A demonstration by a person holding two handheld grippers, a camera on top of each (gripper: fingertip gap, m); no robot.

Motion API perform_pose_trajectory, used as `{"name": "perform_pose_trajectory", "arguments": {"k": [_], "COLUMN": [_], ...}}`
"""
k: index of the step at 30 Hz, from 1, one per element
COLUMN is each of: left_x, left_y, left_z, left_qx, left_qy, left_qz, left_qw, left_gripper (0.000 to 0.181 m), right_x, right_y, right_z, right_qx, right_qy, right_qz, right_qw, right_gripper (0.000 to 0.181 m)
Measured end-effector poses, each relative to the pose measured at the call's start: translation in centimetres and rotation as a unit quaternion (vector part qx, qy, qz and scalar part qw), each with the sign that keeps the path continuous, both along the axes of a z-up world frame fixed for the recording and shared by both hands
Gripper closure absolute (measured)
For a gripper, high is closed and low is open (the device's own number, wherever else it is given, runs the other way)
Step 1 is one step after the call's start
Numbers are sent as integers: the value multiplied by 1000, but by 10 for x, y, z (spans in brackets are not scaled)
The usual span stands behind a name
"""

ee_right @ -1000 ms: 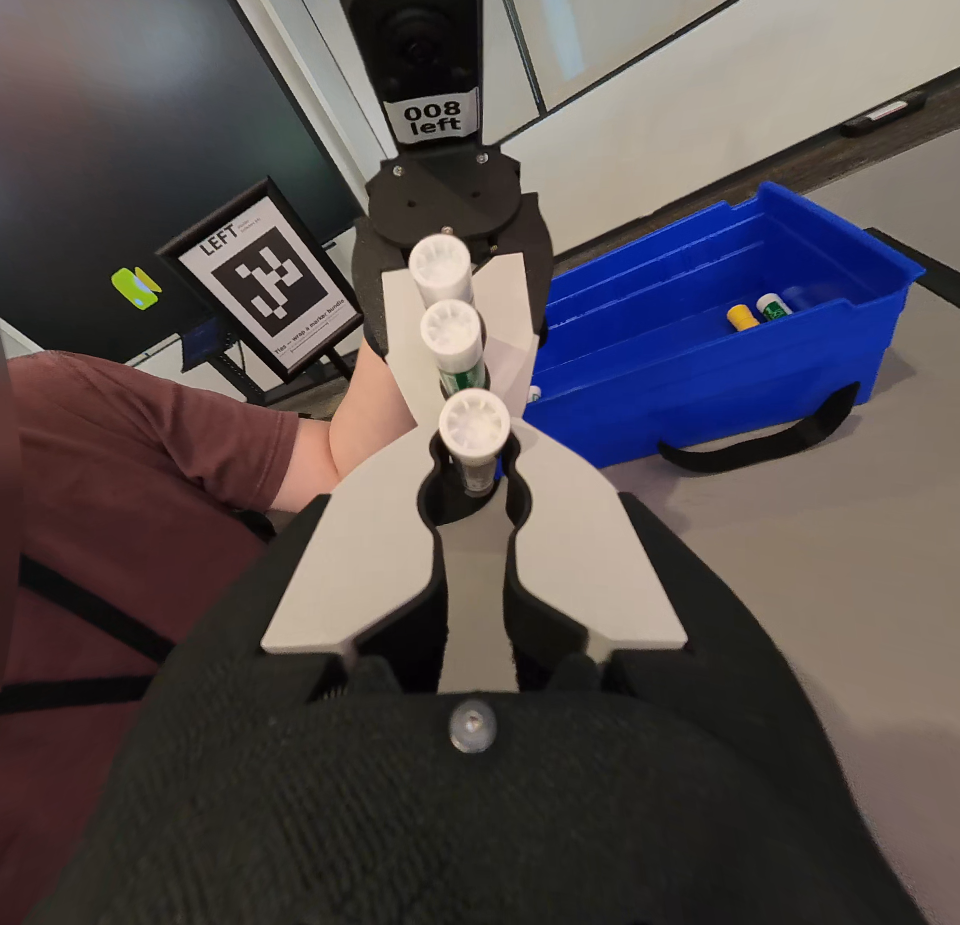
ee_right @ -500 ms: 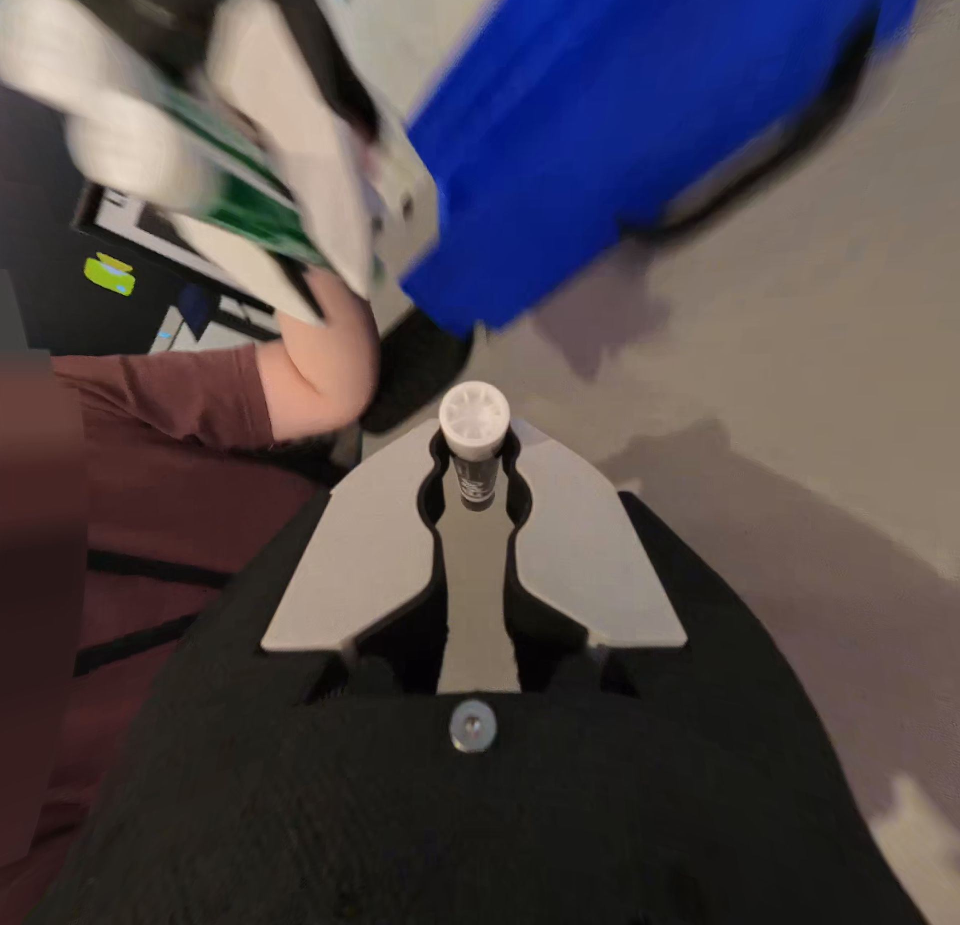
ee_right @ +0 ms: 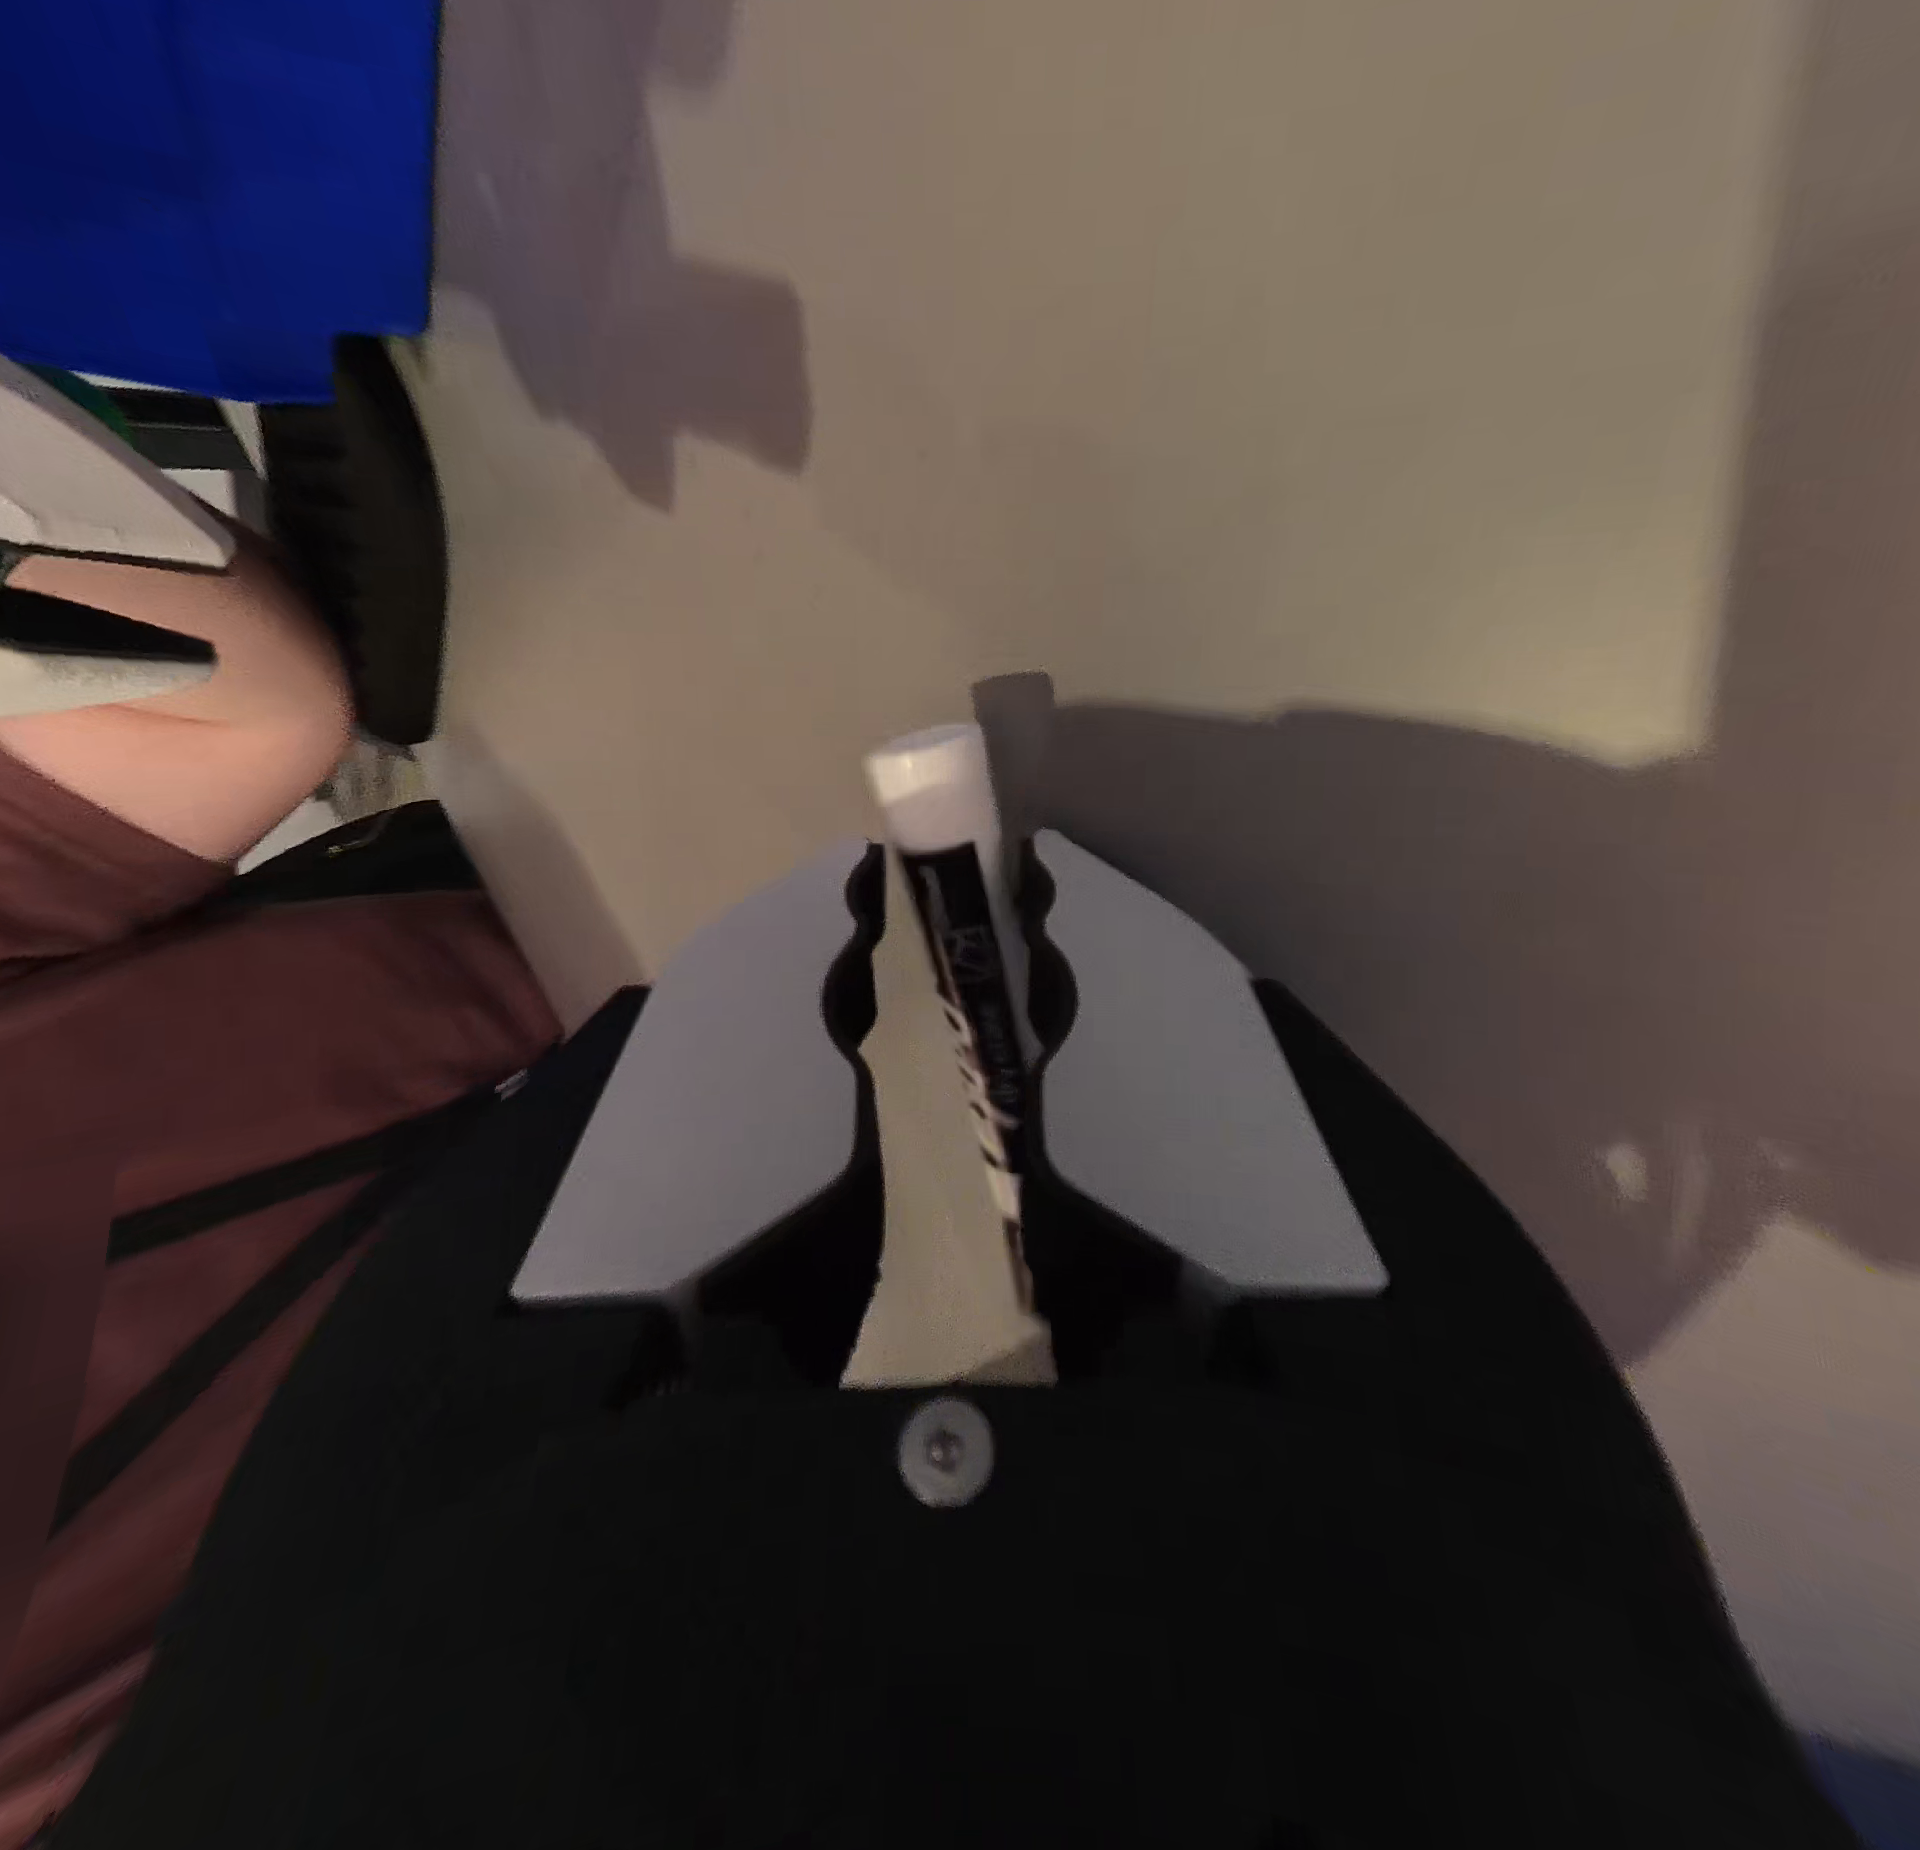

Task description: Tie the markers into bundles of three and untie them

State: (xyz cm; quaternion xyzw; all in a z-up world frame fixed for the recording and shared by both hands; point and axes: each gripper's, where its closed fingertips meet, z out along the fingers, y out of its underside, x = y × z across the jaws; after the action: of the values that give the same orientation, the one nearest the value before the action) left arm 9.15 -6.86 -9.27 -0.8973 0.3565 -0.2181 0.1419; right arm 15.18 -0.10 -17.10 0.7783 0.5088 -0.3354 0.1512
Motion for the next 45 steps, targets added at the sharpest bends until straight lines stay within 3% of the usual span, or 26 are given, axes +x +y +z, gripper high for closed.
{"name": "perform_pose_trajectory", "arguments": {"k": [4,7,9,11,13,14,17,24,27,31,33,35,37,41,45], "left_x": [-2,-7,-9,-9,-8,-9,-15,-10,-13,-12,-17,-25,-32,-38,-45], "left_y": [1,0,2,3,0,-2,-6,-18,-26,-25,-27,-31,-33,-26,-29], "left_z": [2,3,5,8,10,9,1,-12,-27,-32,-28,-25,-21,-5,-3], "left_qx": [3,7,13,17,15,11,1,-17,-45,-58,-63,-64,-53,-21,-14], "left_qy": [-6,-2,-4,-13,-23,-23,8,40,79,69,58,60,63,49,56], "left_qz": [4,5,7,11,7,3,-3,-51,-72,-72,-64,-59,-57,-27,-21], "left_qw": [1000,1000,1000,1000,1000,1000,1000,998,993,993,994,994,995,998,998], "left_gripper": [167,167,167,167,167,167,167,167,167,167,166,166,166,166,166], "right_x": [-5,-17,-34,-50,-57,-58,-62,-64,-54,-50,-35,-14,9,24,22], "right_y": [6,16,15,-4,-18,-25,-40,-58,-57,-61,-72,-94,-115,-161,-174], "right_z": [14,42,79,122,146,150,140,112,106,113,107,95,75,30,-3], "right_qx": [41,111,175,203,202,183,135,161,261,304,304,294,329,323,327], "right_qy": [26,98,217,365,451,469,461,426,409,453,446,404,352,291,207], "right_qz": [-1,12,54,90,92,95,115,188,245,239,227,214,220,225,274], "right_qw": [999,989,959,904,864,859,869,870,839,803,811,839,848,872,880], "right_gripper": [136,140,140,139,122,120,113,114,122,137,137,137,128,130,150]}}
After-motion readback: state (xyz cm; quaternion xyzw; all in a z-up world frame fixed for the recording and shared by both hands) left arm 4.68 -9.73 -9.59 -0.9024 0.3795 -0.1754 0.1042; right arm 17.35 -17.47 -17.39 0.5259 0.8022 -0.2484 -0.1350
